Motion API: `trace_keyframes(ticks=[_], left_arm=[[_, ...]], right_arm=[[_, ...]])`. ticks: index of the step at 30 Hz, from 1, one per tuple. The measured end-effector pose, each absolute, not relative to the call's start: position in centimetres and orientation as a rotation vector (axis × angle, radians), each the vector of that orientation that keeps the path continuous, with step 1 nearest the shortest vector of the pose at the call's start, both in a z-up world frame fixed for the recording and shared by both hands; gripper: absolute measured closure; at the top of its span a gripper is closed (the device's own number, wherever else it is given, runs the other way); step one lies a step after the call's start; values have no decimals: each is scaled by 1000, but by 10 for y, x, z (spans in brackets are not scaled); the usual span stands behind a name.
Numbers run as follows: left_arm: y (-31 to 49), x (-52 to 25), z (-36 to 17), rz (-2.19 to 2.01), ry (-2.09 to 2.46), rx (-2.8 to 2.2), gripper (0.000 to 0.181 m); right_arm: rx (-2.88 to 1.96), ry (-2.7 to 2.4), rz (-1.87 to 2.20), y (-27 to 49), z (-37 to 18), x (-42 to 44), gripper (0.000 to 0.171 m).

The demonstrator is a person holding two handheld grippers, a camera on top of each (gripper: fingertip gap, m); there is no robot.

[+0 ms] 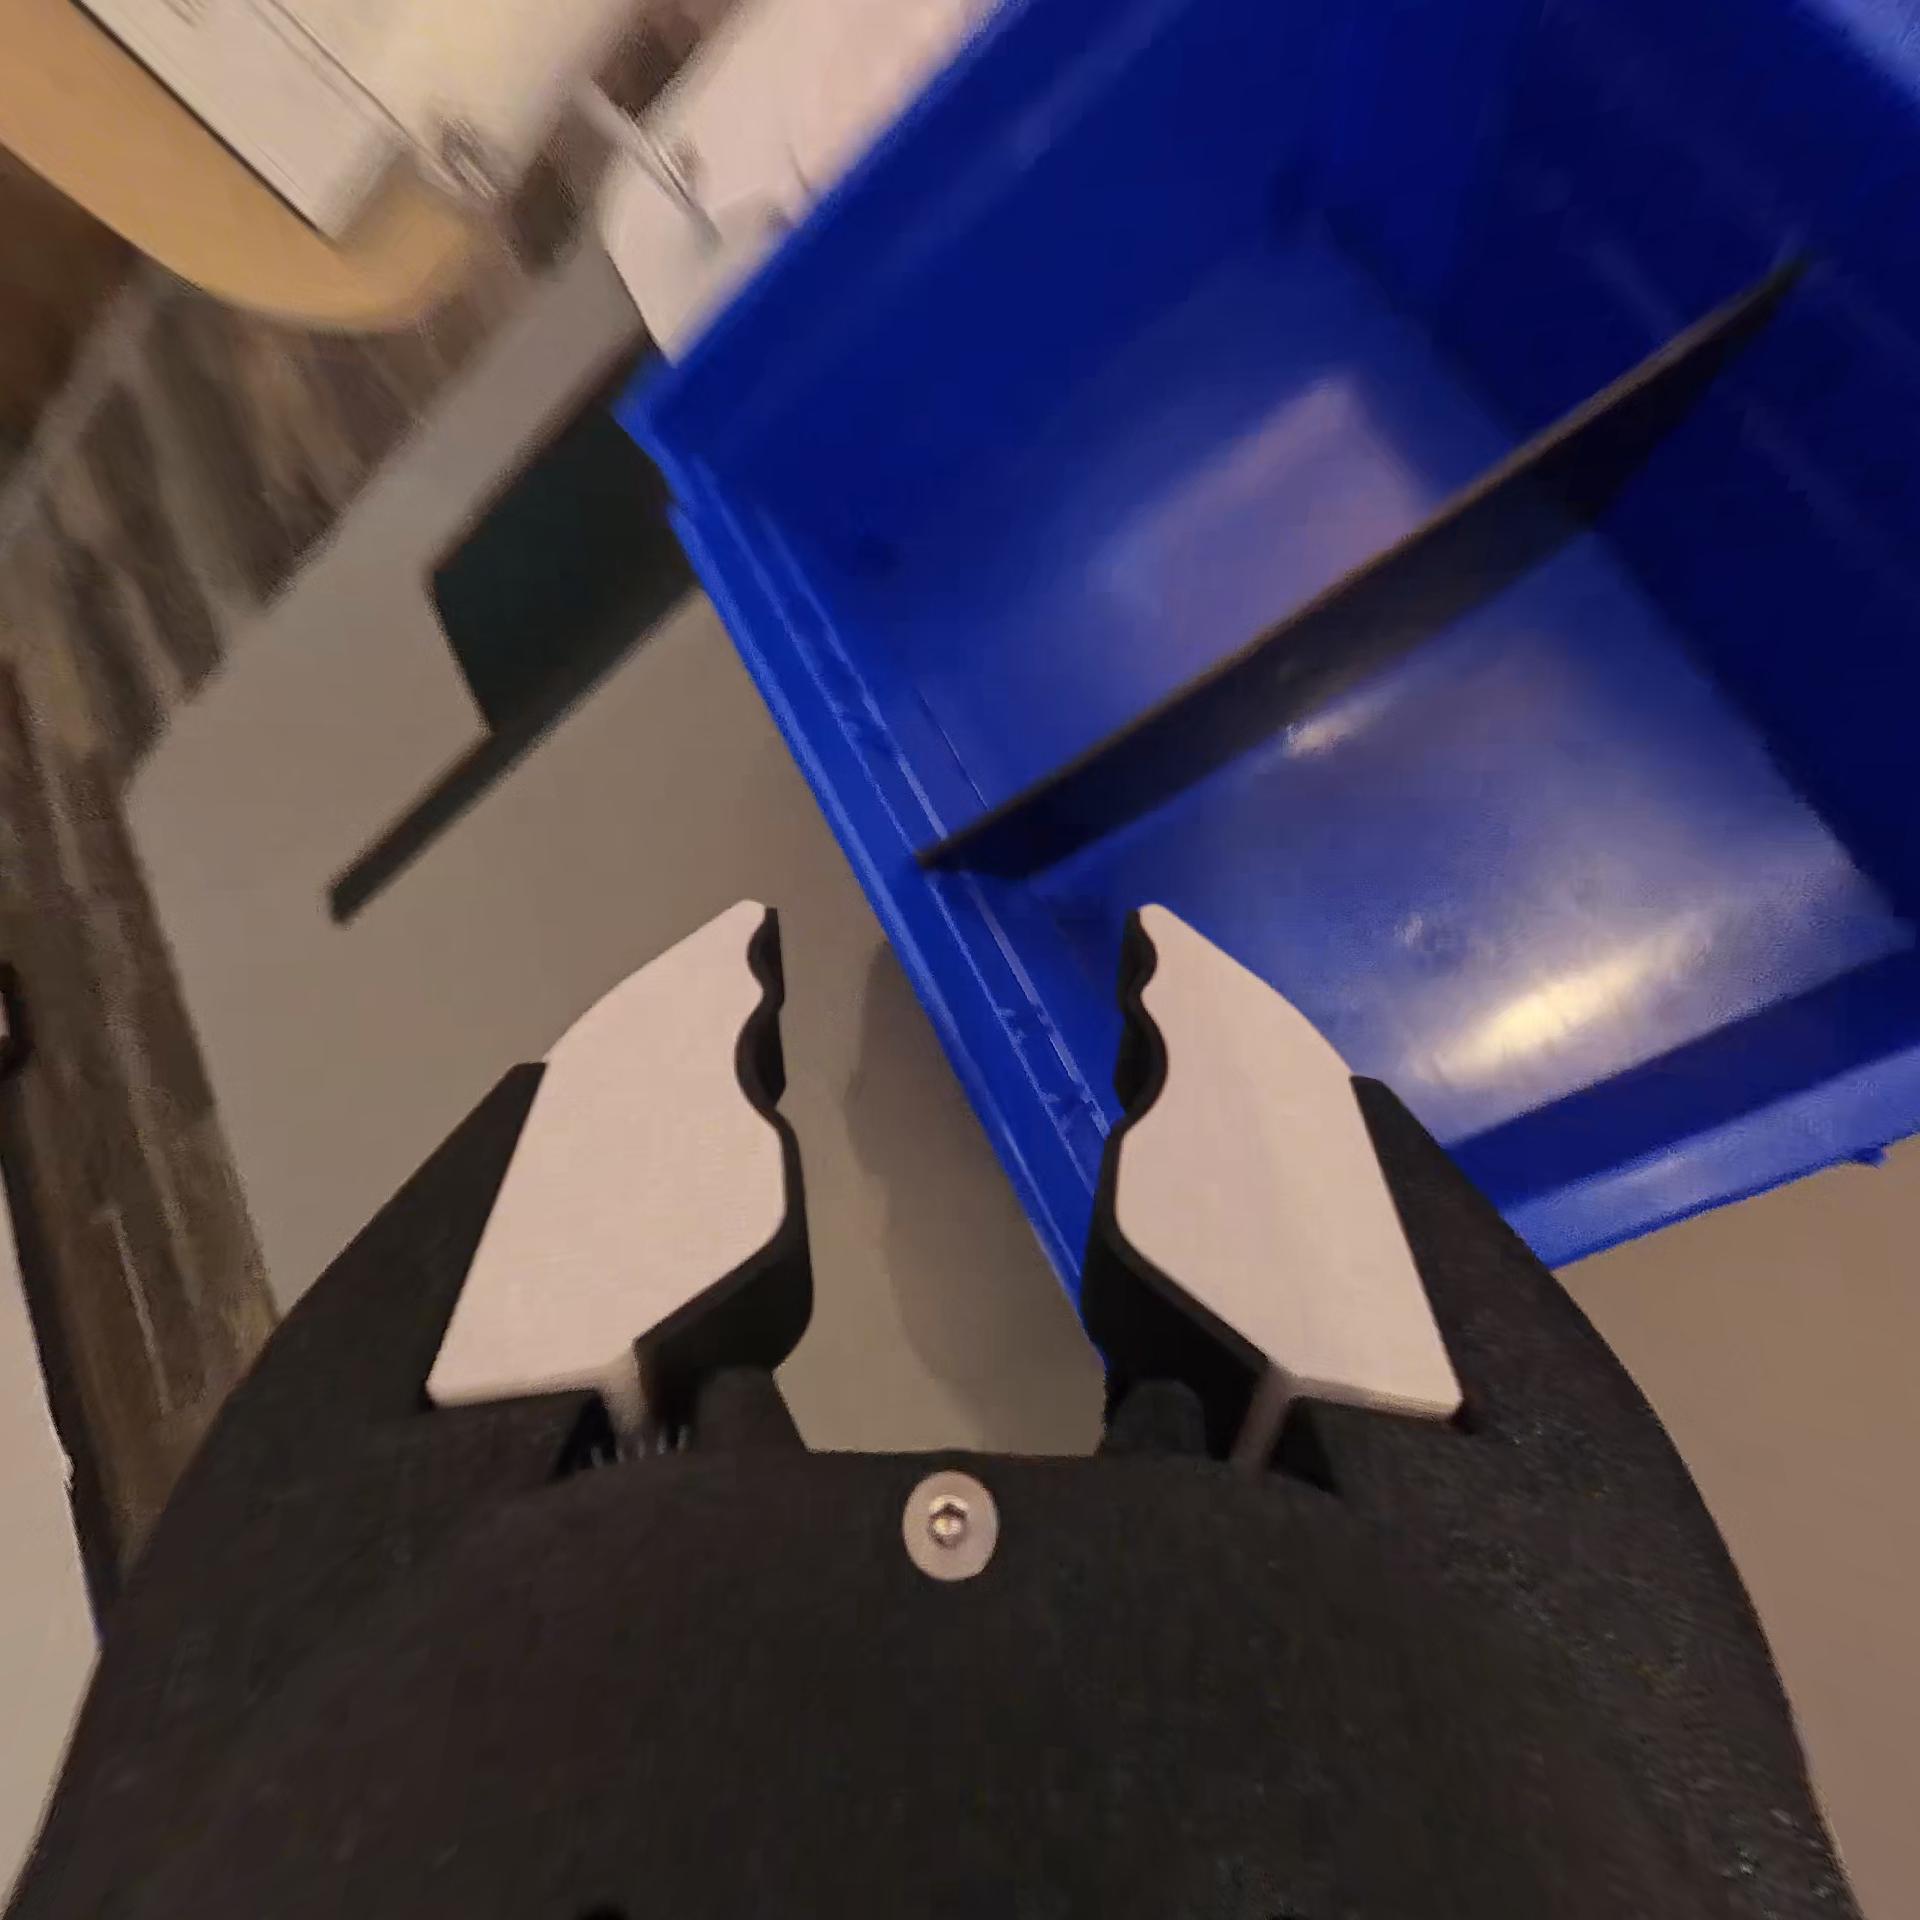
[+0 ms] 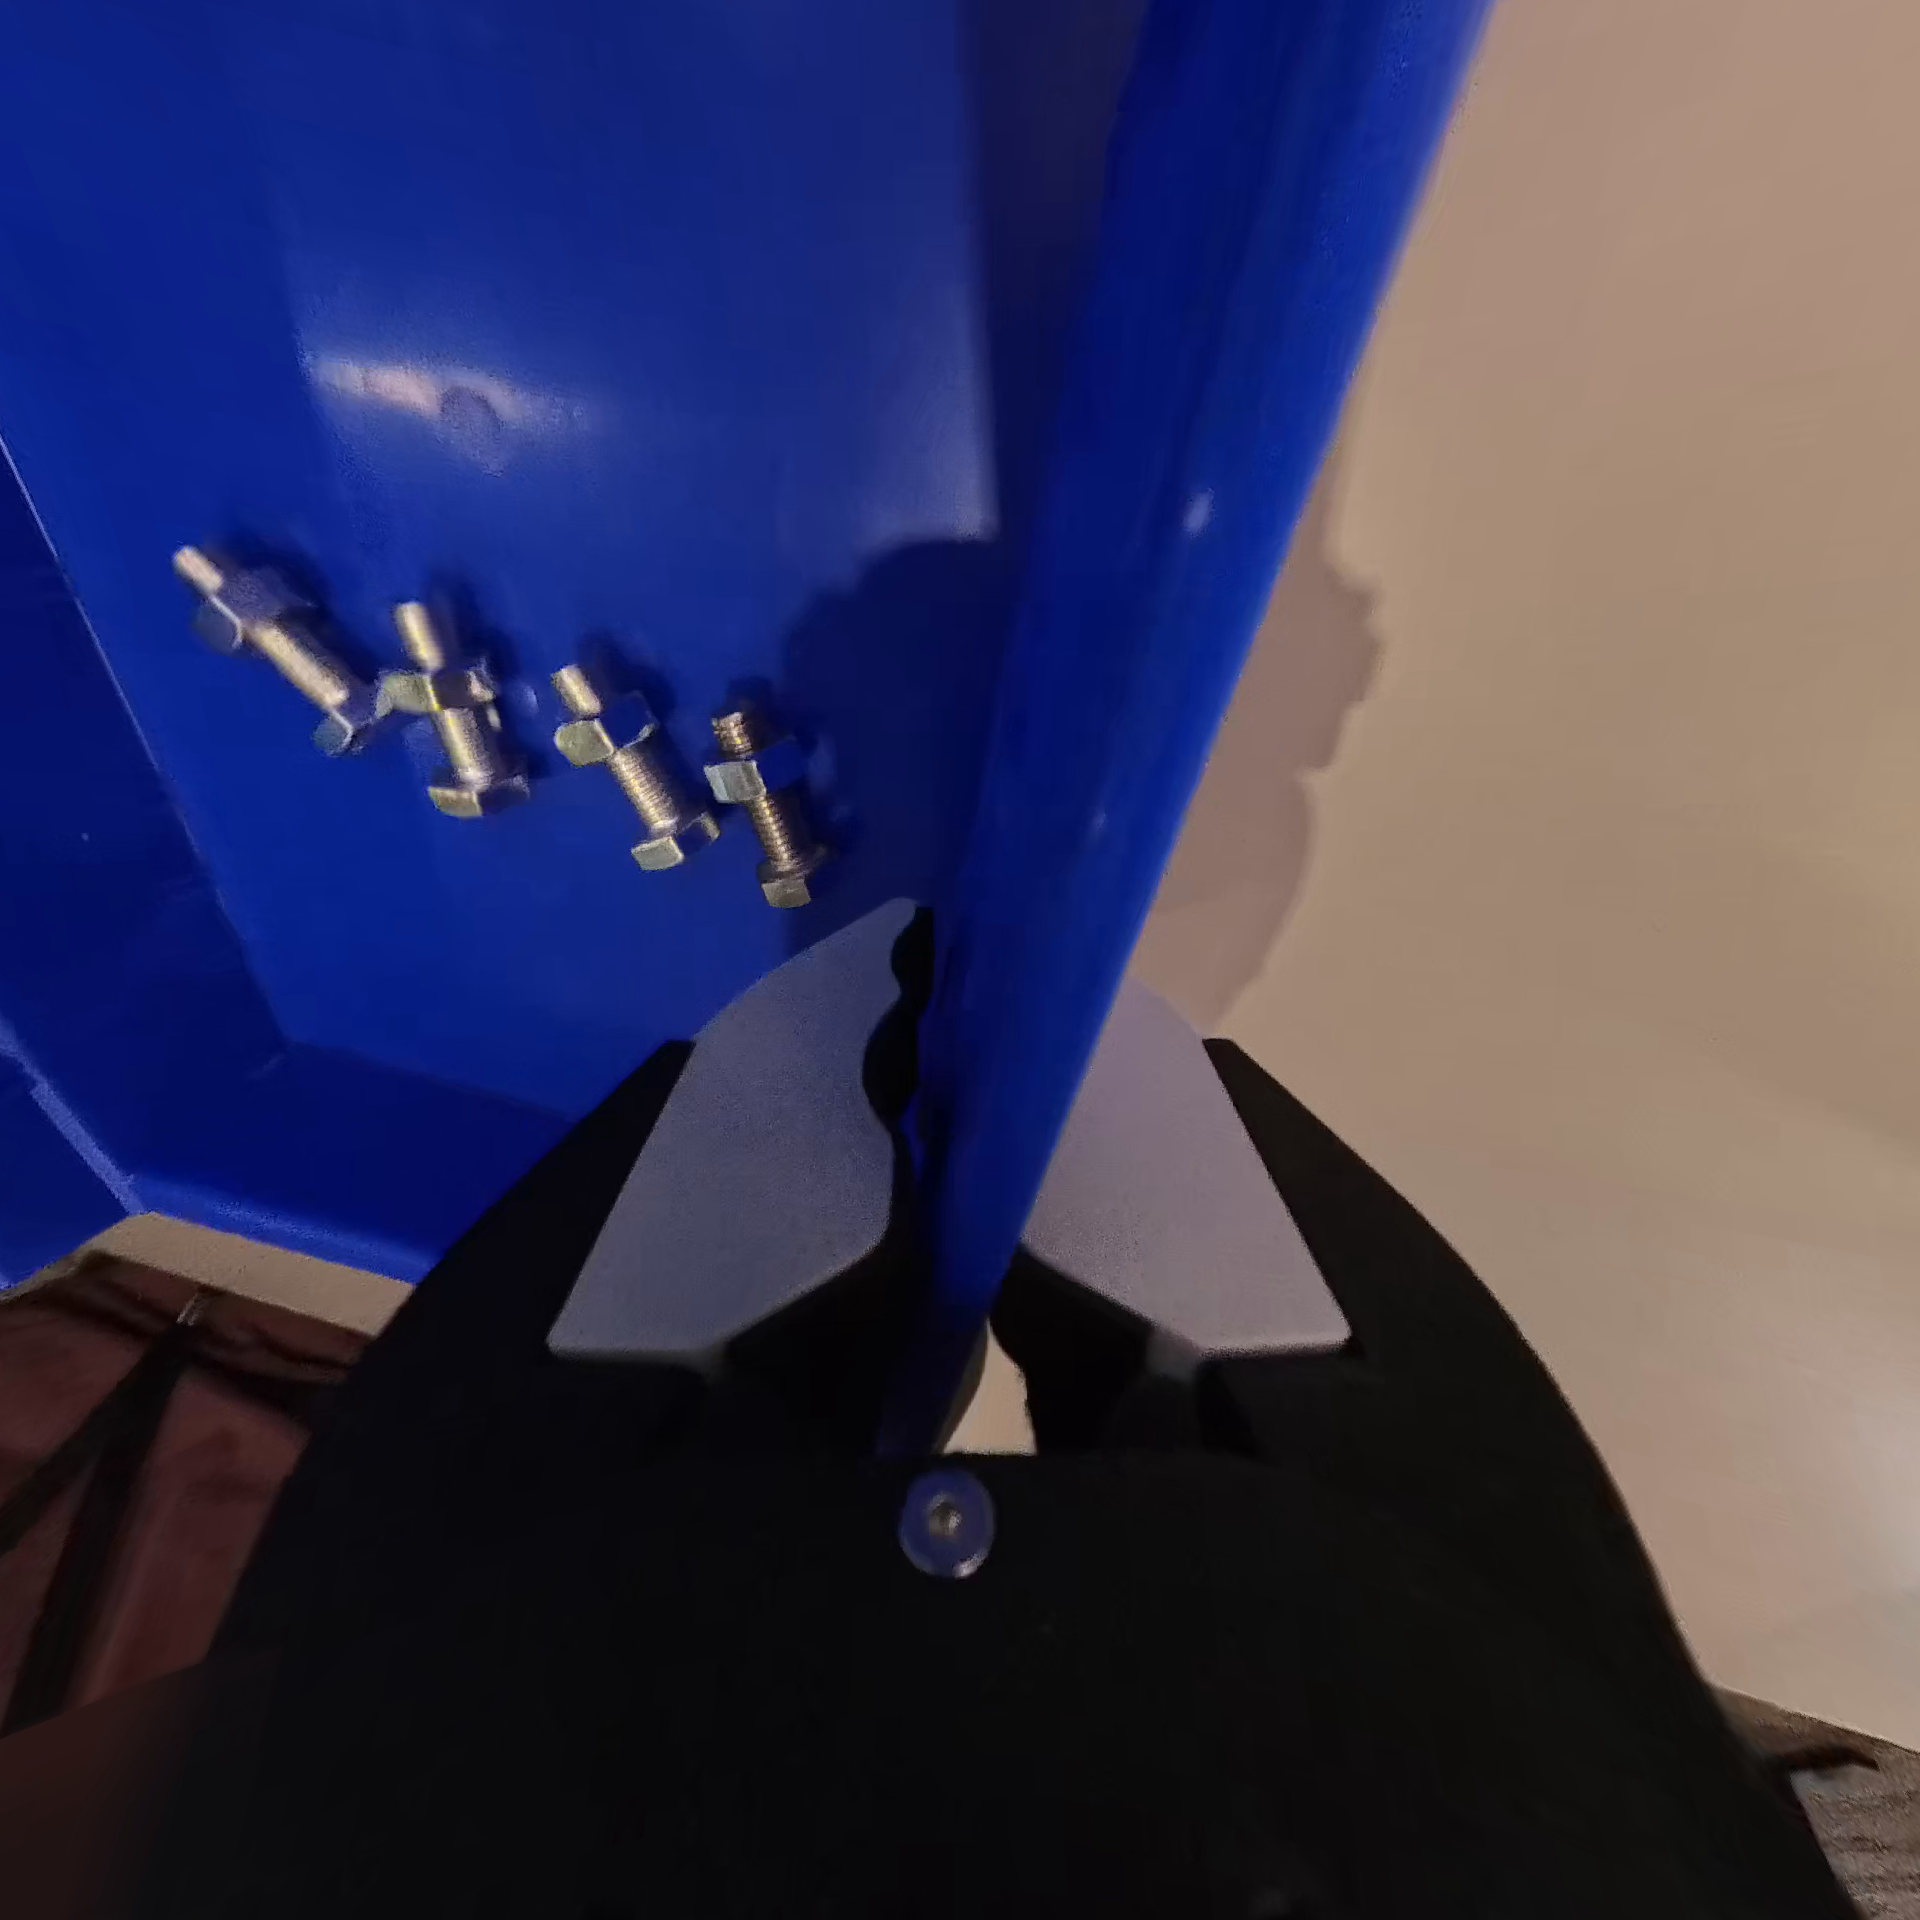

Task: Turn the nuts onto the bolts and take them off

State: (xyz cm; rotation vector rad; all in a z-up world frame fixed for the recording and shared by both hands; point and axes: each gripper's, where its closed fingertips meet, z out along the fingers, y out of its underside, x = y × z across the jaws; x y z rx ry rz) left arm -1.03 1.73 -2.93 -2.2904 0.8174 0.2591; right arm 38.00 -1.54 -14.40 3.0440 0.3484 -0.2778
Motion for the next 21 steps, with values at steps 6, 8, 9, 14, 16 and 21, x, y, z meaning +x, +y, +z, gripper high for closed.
trace_keyframes(ticks=[6, 8, 9, 14, 16, 21], left_arm=[[15, -9, 30, 345, 726, -2001, 125], [14, -10, 35, 318, 708, -1995, 125], [15, -11, 40, 313, 693, -1976, 126], [19, -27, 67, 352, 615, -1859, 128], [20, -32, 77, 320, 576, -1825, 129], [22, -51, 90, 276, 516, -1808, 128]], right_arm=[[3041, 355, -220, -15, -145, 382, 163], [3045, 351, -193, -15, -145, 383, 161], [3046, 349, -185, -15, -145, 383, 161], [3067, 306, -261, -13, -145, 382, 166], [3048, 324, -281, -14, -145, 382, 166], [2968, 320, -247, -23, -145, 401, 166]])
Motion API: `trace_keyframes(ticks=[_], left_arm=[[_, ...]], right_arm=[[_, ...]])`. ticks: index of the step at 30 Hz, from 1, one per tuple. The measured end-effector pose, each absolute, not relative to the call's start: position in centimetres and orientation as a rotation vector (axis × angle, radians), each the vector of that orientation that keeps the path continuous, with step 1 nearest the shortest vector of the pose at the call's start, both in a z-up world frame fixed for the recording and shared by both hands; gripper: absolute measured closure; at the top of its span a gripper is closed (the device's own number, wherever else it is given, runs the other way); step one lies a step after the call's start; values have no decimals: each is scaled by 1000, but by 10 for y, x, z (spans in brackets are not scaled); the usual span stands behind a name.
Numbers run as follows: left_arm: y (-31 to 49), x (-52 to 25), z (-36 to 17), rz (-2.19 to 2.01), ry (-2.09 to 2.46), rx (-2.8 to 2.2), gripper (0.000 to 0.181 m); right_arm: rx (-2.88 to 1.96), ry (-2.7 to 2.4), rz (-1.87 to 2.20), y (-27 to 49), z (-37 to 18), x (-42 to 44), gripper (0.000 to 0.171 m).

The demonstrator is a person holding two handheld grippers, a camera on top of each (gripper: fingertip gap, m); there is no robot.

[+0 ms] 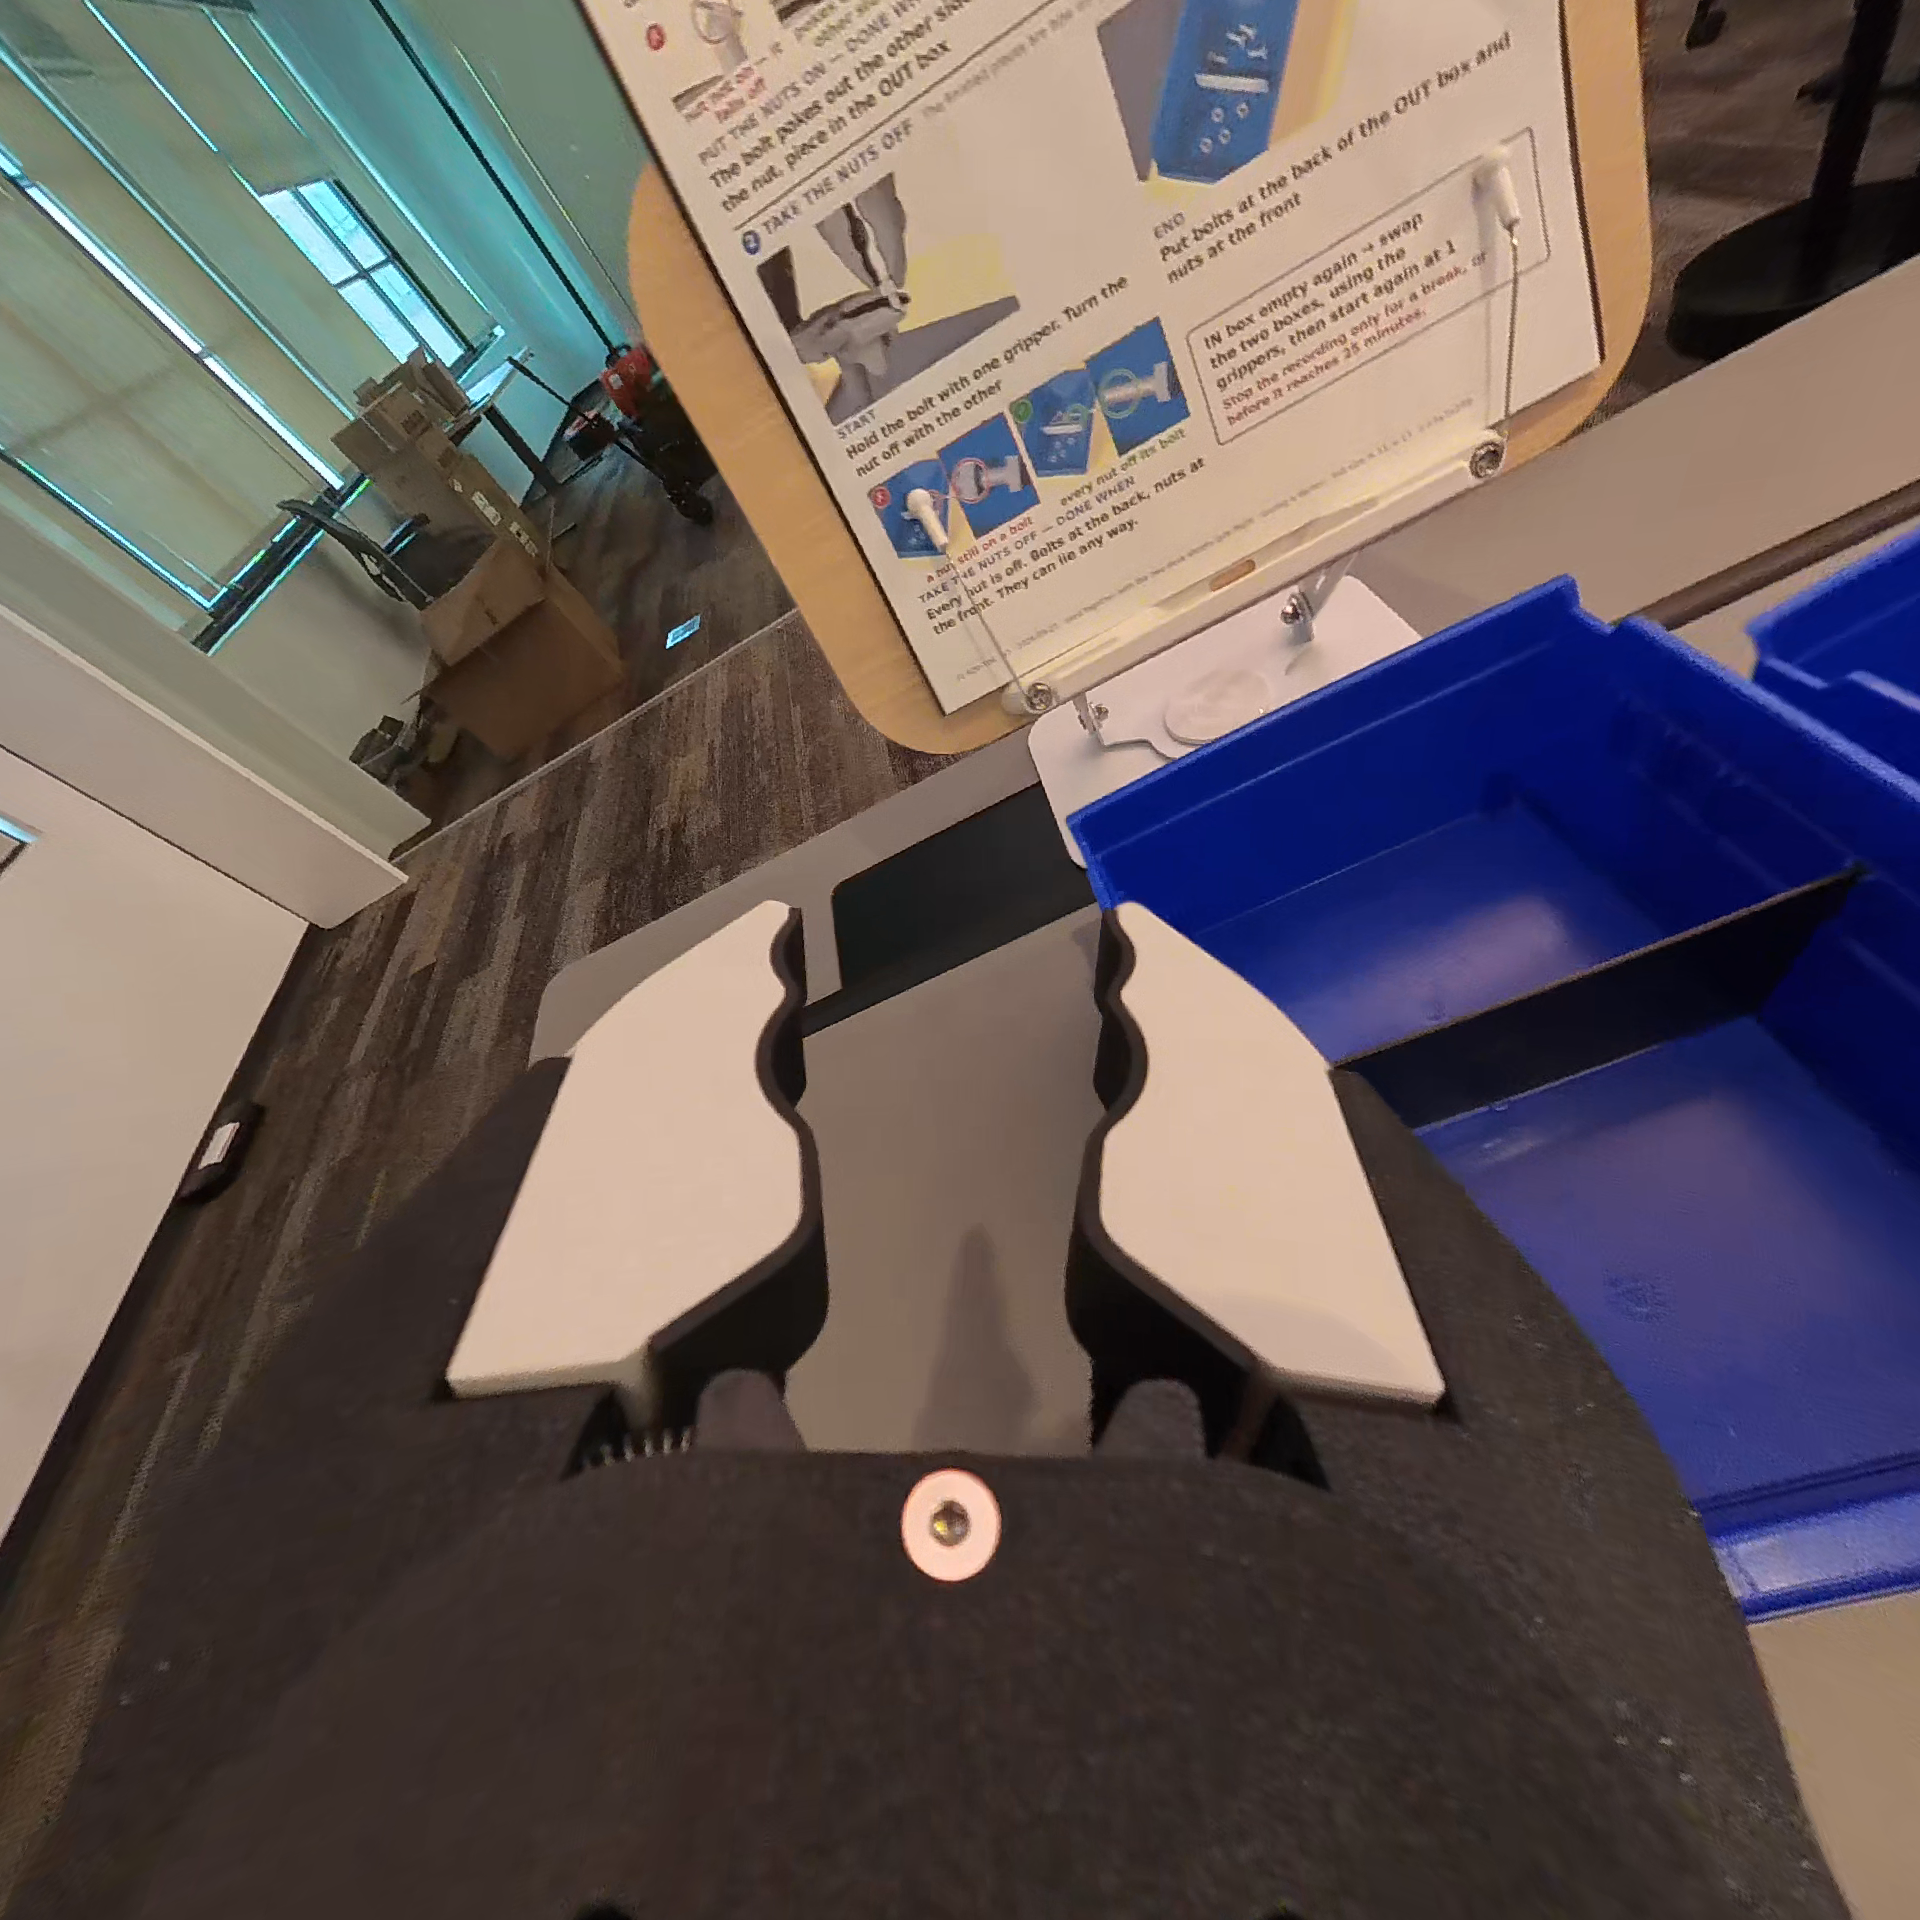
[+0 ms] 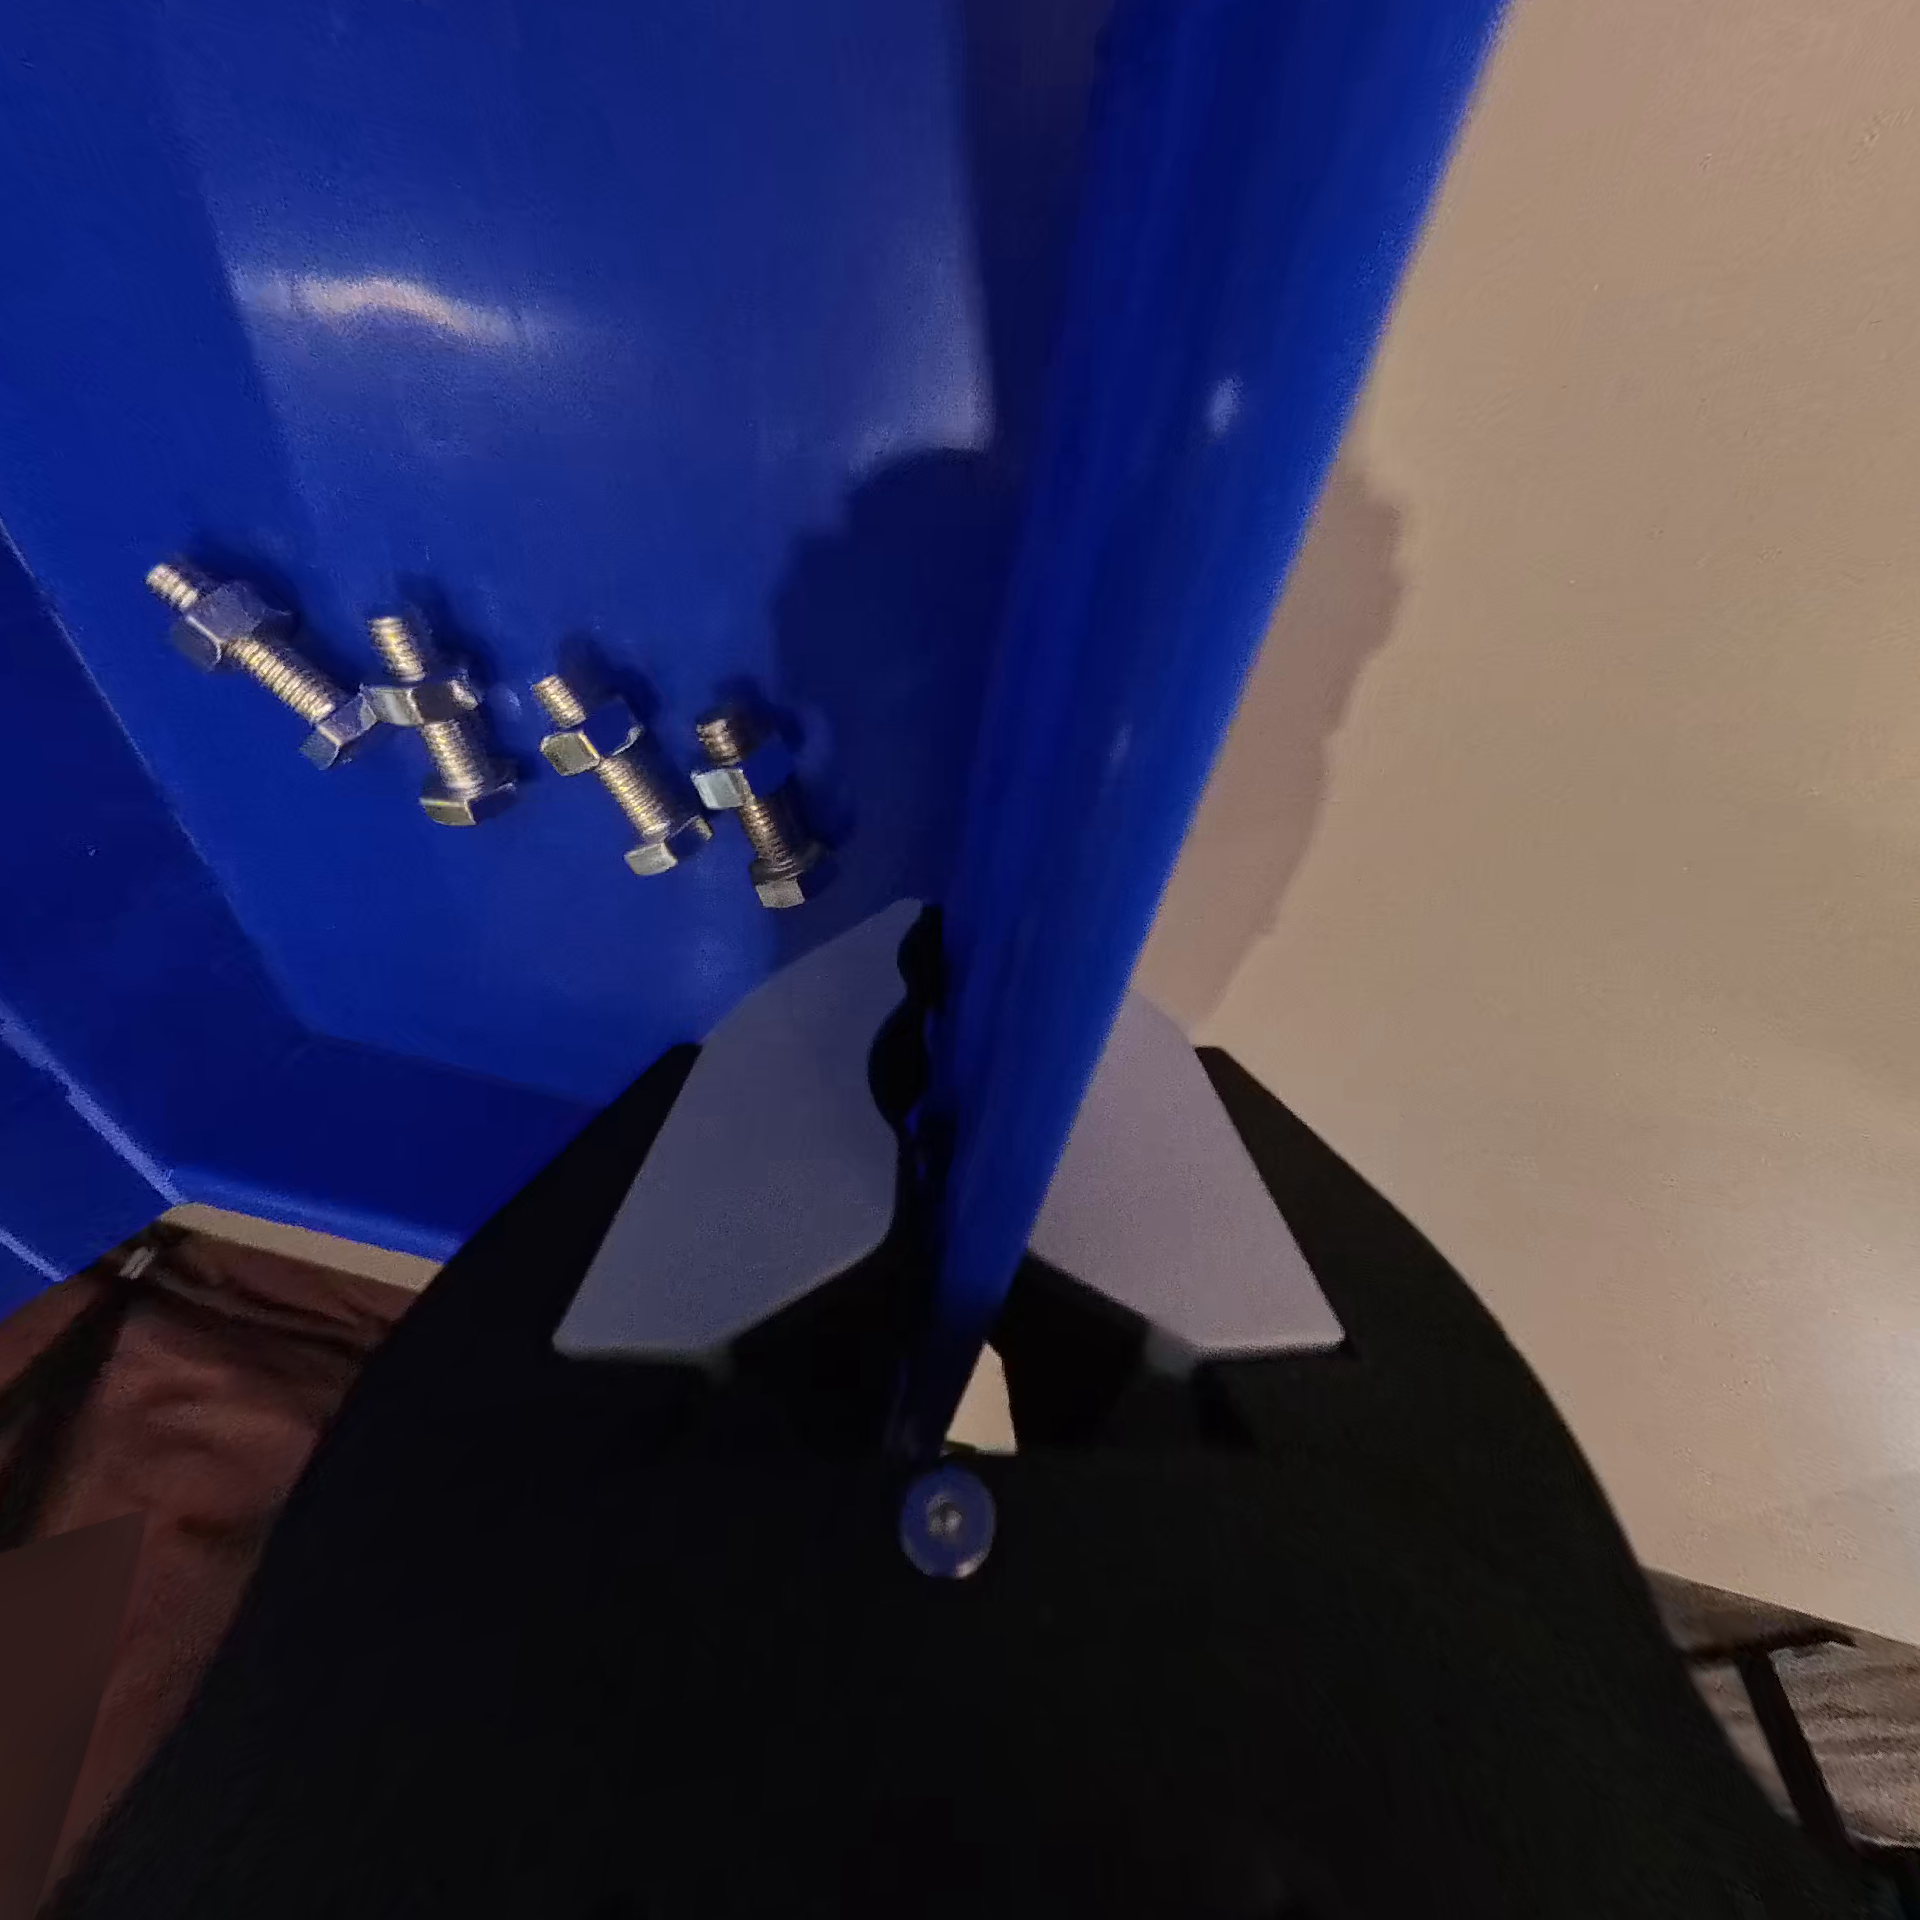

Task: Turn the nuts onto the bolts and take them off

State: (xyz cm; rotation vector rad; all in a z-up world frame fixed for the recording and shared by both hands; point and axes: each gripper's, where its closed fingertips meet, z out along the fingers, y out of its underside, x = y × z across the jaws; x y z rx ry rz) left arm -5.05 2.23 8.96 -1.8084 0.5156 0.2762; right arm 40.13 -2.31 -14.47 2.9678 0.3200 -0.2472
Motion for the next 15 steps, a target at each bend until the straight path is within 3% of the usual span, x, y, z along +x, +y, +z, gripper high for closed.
trace_keyframes(ticks=[9, 15], left_arm=[[18, -73, 124, 200, 468, -1672, 131], [4, -84, 145, 86, 440, -1627, 134]], right_arm=[[2966, 167, -166, -48, -117, 456, 166], [3029, 97, -172, -51, -58, 458, 166]])
